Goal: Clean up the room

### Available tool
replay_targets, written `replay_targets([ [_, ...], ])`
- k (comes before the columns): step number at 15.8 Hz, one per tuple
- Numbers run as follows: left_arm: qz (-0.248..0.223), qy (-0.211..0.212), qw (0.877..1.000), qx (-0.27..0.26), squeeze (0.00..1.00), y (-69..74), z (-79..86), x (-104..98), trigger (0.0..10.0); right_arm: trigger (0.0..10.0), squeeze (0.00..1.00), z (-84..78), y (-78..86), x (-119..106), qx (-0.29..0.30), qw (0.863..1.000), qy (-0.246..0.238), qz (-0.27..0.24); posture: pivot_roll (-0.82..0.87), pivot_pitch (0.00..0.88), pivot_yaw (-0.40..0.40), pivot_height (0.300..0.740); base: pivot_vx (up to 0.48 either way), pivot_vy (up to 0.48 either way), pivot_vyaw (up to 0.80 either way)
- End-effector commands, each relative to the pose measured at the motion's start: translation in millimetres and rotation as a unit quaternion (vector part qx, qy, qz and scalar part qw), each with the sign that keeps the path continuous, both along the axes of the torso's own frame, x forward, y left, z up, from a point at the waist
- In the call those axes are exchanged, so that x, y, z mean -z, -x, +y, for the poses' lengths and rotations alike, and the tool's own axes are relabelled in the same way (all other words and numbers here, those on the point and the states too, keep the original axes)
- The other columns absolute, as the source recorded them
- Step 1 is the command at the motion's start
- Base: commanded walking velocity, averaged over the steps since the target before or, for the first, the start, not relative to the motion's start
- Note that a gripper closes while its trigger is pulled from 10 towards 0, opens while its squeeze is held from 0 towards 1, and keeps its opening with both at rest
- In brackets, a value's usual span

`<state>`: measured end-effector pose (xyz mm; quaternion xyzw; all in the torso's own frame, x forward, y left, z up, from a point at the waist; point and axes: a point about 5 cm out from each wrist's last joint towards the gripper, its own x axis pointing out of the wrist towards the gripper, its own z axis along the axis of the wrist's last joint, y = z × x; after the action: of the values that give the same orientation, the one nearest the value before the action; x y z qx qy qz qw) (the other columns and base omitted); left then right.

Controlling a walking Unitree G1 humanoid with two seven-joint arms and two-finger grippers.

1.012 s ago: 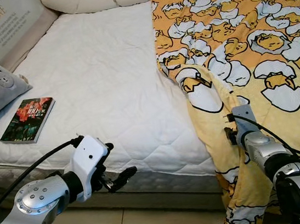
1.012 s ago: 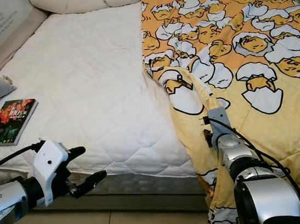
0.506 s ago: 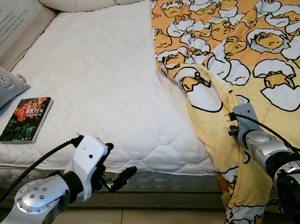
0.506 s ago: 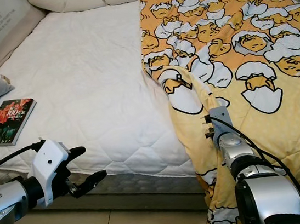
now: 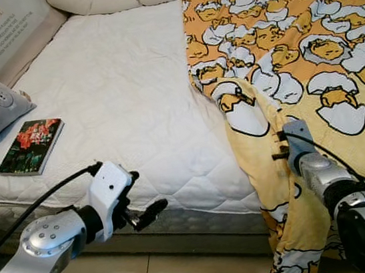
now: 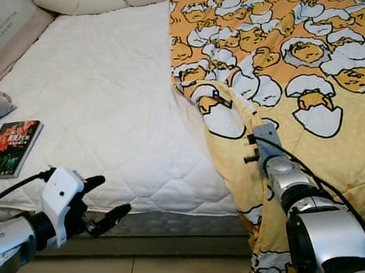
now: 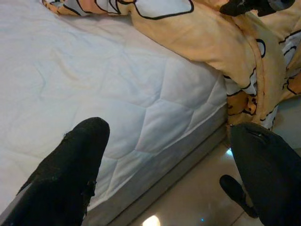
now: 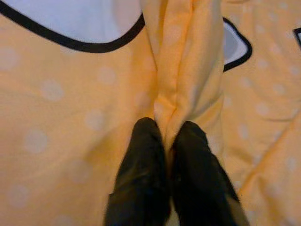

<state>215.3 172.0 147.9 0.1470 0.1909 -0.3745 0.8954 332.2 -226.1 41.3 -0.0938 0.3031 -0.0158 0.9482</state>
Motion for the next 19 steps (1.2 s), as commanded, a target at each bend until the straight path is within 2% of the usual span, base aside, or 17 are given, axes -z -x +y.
replay_targets([
  [1,0.0,-0.002,1.0,-0.001,0.0,-1.5,0.3,1.8,10.0,0.0,0.0,4.4,-5.0,-6.6,-0.022,0.999,-0.022,-0.023,0.11,0.009,0.072,0.74,0.0,0.0,0.0],
  [3,-0.001,0.001,1.0,-0.003,0.0,-2.4,0.2,3.4,10.0,0.0,0.0,12.2,-1.3,-3.4,-0.081,0.994,-0.069,-0.019,0.09,0.0,0.078,0.74,0.0,0.0,0.0],
  [4,-0.001,0.002,1.0,-0.003,0.0,-3.0,0.2,3.9,10.0,0.0,0.0,19.7,2.5,-0.9,-0.134,0.986,-0.104,-0.007,0.08,0.0,0.078,0.74,0.0,0.0,0.0],
  [5,-0.001,0.002,1.0,-0.003,0.0,-3.2,0.1,4.2,10.0,0.0,0.0,22.1,4.3,0.1,-0.152,0.982,-0.115,-0.002,0.08,0.0,0.078,0.74,0.0,0.0,0.0],
  [6,-0.001,0.003,1.0,-0.003,0.0,-3.5,-0.1,5.1,10.0,0.0,0.0,30.1,12.0,2.3,-0.222,0.964,-0.148,0.011,0.08,0.0,0.08,0.74,0.0,0.0,0.0],
  [7,-0.001,0.003,1.0,-0.002,0.0,-3.9,-0.4,5.6,10.0,0.0,0.0,35.1,16.9,2.7,-0.257,0.951,-0.17,0.019,0.07,0.0,0.081,0.74,0.0,0.0,0.0],
  [8,-0.002,0.004,1.0,0.001,0.0,-4.0,-1.5,6.2,10.0,0.0,0.0,53.3,33.7,-3.3,-0.358,0.905,-0.227,0.024,0.07,0.0,0.081,0.74,0.0,0.0,0.0],
  [9,-0.002,0.005,1.0,0.001,0.0,-4.3,-1.7,6.4,10.0,0.0,0.0,63.2,42.0,-8.1,-0.396,0.882,-0.254,0.025,0.07,0.0,0.081,0.74,0.0,0.0,0.0],
  [10,-0.003,0.005,1.0,0.001,0.0,-6.0,-1.7,6.6,10.0,0.0,0.0,78.8,51.0,-16.1,-0.436,0.85,-0.293,0.024,0.07,0.0,0.073,0.74,0.0,0.0,0.0],
  [11,-0.004,0.005,1.0,0.0,0.0,-6.7,-1.5,6.6,10.0,0.0,0.0,86.4,53.5,-19.6,-0.449,0.838,-0.31,0.023,0.07,0.0,0.071,0.74,0.0,0.0,0.0],
  [12,-0.006,0.005,1.0,-0.001,0.0,-5.9,-0.9,6.8,10.0,0.0,0.0,104.6,56.3,-24.5,-0.464,0.816,-0.343,0.019,0.08,0.0,0.065,0.74,0.0,0.0,0.0],
  [14,-0.007,0.003,1.0,-0.003,0.0,-5.1,-0.2,7.3,10.0,0.0,0.0,118.7,57.0,-25.7,-0.464,0.81,-0.359,0.021,0.08,0.0,0.061,0.74,0.0,0.0,0.0],
  [16,-0.008,0.002,1.0,-0.005,0.0,-4.9,0.3,7.5,10.0,0.0,0.0,124.6,56.8,-25.0,-0.458,0.813,-0.36,0.021,0.08,0.0,0.06,0.74,0.0,0.0,0.0],
  [17,-0.01,0.0,1.0,-0.006,0.0,-5.7,0.7,7.9,10.0,10.0,0.0,131.6,60.6,-18.3,-0.448,0.826,-0.339,0.042,0.08,0.0,0.06,0.74,0.0,0.0,0.0],
  [18,-0.013,0.0,1.0,-0.005,0.0,-7.3,0.2,8.1,10.0,10.0,0.0,130.8,63.3,-5.5,-0.432,0.847,-0.302,0.068,0.07,0.0,0.062,0.74,0.0,0.0,0.0],
  [19,-0.014,0.001,1.0,-0.005,0.0,-8.4,-0.2,8.1,10.0,10.0,0.0,129.9,61.2,-1.3,-0.412,0.859,-0.295,0.069,0.07,0.0,0.064,0.74,0.0,0.0,0.0],
])
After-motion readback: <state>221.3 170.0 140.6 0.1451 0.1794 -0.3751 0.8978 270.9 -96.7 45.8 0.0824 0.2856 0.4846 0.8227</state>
